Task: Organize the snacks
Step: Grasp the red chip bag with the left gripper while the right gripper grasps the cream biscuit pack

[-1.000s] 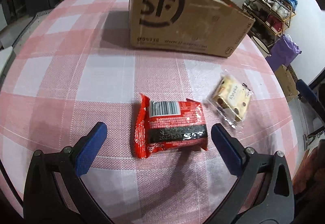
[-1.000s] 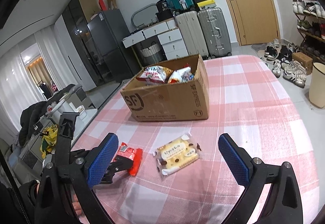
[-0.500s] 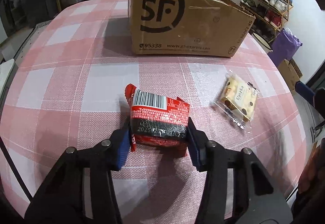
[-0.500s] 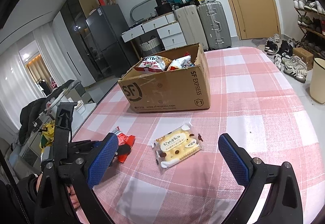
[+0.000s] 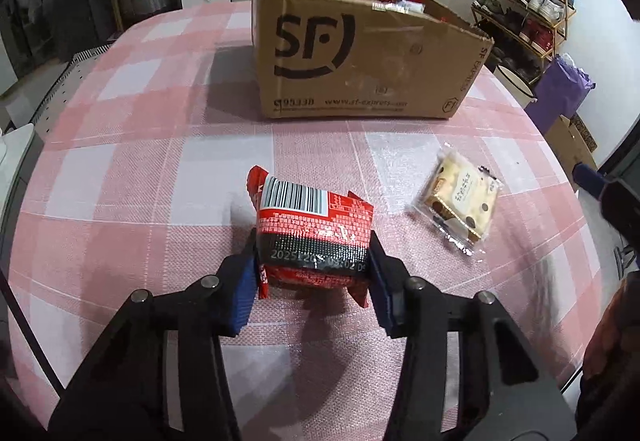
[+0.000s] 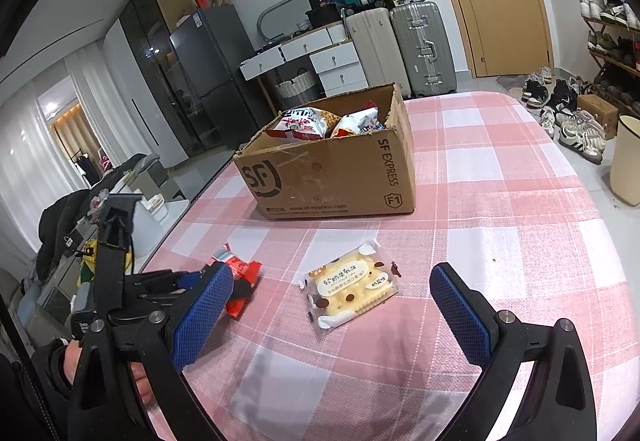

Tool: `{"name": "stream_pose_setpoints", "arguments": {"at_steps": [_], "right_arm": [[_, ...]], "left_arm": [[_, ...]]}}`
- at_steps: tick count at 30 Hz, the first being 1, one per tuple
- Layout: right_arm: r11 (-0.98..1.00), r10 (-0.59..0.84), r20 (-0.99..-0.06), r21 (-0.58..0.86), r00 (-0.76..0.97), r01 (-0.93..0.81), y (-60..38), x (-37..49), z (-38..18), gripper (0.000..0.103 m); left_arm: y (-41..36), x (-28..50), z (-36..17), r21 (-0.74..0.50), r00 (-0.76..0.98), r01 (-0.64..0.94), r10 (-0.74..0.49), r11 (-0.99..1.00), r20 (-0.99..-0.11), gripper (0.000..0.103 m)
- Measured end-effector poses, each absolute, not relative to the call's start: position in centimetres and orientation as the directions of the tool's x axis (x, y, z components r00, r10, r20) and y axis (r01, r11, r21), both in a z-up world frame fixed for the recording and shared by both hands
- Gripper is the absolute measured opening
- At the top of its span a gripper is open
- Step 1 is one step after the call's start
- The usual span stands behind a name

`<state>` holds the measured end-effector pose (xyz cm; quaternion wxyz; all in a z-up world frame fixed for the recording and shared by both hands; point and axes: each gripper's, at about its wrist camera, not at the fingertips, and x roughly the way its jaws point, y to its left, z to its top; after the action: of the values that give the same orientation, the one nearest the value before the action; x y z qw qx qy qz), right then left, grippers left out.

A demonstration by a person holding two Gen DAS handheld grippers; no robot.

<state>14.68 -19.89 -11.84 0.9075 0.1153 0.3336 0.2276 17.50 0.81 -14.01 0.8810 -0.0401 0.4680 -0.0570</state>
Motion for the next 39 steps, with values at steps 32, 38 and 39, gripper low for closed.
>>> {"name": "stream_pose_setpoints", "arguments": {"at_steps": [32,38,39], "right_arm": [[0.897,0.427,-0.708,0.252,0.562,-0.364,-16.9,18.6,-16.1,0.100],[0.912,0.355,-0.755,0.149,0.552,-0.382,-15.3,20.5,-16.8,0.100],[0.912,0.347,-0.760,0.136,0.550,-0.387,-15.1,20.8,-16.9,0.100]], "left_arm": [[5.7,13.7,-10.5,-0.194,0.625,0.047,-0.180,0.980,-0.760,0.045],[6.7,13.3,-10.4,-0.198,0.627,0.032,-0.174,0.980,-0.760,0.045],[6.9,13.2,-10.4,-0.197,0.626,0.029,-0.172,0.980,-0.761,0.045]]}}
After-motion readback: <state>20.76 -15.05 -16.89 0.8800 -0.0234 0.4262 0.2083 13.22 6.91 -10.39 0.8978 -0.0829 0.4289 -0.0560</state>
